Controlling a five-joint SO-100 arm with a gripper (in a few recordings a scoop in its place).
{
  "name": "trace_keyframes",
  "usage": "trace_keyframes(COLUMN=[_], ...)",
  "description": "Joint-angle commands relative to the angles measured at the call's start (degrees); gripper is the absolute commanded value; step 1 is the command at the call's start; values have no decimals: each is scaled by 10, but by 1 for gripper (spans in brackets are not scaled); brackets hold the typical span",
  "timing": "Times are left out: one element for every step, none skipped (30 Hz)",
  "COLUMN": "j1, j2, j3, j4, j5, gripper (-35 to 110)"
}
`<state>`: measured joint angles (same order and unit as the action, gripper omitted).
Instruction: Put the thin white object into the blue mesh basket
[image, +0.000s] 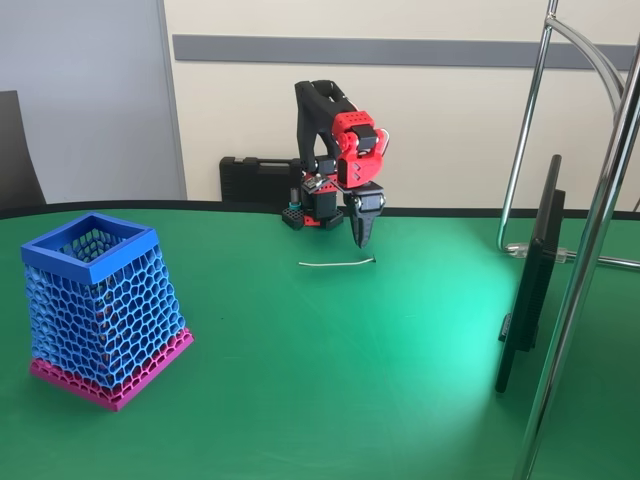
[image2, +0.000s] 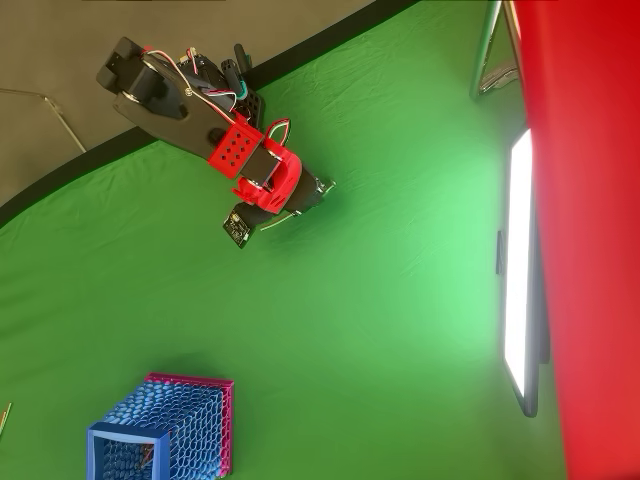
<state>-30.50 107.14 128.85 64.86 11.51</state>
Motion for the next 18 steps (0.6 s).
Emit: trace_keyframes(j1=[-4,-4,-4,-5,-7,-9,-11,-14,-17,-19,-22,-24,-26,-27,-29,-29,-29,-29], j2=[-17,-23,-29,-34,-40,-45,-50,-54,-60,-66,-70,-76,-81,-84,-87,-90,-91,-94], j3=[-28,-31,-34,-37,-40,-42,-44,-47,-47,-50,-52,-54,-57,-59,-61,-62,-62,-63], j4=[-9,-9,-9,-10,-10,-10,-10,-10,-10,-10,-10,-10,-10,-10,-10,-10,-10,-10], j5=[-4,-4,-4,-4,-4,-3,-1,0,1,4,4,6,7,9,10,10,10,10], gripper=[13,13,13,13,13,12,13,13,13,13,13,13,13,13,13,13,13,13])
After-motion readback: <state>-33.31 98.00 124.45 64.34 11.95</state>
